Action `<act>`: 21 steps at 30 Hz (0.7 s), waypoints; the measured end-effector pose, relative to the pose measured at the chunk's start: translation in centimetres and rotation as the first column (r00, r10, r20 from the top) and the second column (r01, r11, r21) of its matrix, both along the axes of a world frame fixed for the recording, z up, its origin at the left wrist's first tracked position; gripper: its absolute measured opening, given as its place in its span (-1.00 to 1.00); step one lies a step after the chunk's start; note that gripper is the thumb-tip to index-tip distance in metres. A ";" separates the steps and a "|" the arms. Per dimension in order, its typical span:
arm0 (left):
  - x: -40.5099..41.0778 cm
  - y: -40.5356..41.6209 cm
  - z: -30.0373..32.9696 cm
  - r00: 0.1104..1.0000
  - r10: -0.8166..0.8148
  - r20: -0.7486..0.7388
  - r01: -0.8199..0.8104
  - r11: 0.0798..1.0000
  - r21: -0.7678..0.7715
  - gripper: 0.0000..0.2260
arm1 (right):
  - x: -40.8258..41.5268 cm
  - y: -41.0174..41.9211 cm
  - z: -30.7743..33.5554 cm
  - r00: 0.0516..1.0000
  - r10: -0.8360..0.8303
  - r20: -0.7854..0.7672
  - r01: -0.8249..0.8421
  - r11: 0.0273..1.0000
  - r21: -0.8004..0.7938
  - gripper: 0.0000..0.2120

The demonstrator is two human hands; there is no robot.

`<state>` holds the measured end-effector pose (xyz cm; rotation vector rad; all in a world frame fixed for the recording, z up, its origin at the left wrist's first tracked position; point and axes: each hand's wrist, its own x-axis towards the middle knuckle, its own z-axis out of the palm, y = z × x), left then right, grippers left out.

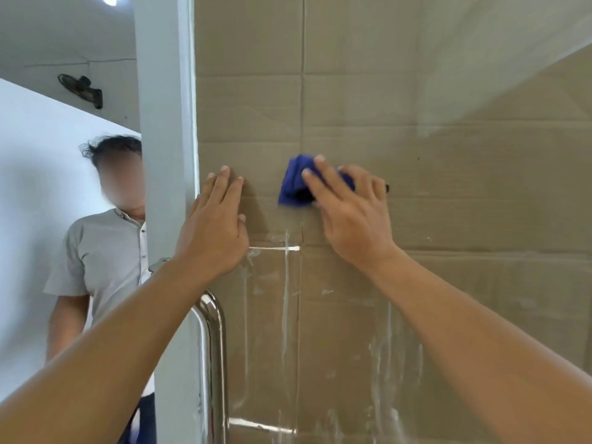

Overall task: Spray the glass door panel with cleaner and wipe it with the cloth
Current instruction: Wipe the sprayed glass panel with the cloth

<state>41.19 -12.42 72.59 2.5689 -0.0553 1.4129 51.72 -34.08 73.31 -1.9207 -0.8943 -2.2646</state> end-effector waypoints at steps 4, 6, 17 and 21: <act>0.1 0.2 -0.1 1.000 -0.012 0.003 0.012 1.000 -0.014 -0.45 | -0.6 3.0 0.3 1.000 0.020 -0.011 -0.018 0.987 0.161 -0.57; 0.1 0.2 -0.1 1.000 -0.028 0.013 0.029 0.999 -0.025 -0.45 | -0.5 3.3 -0.7 0.999 0.013 0.030 -0.009 0.990 -0.137 -0.53; 0.1 -0.5 -0.2 1.000 -0.024 0.013 0.025 0.995 -0.094 -0.49 | -0.5 1.6 -2.5 1.000 0.020 0.002 -0.019 0.988 -0.156 -0.54; -0.2 -0.8 -0.1 1.000 -0.026 0.003 0.026 0.992 -0.124 -0.50 | -0.2 -0.4 -3.3 1.000 -0.005 0.023 0.012 0.945 -0.326 -0.56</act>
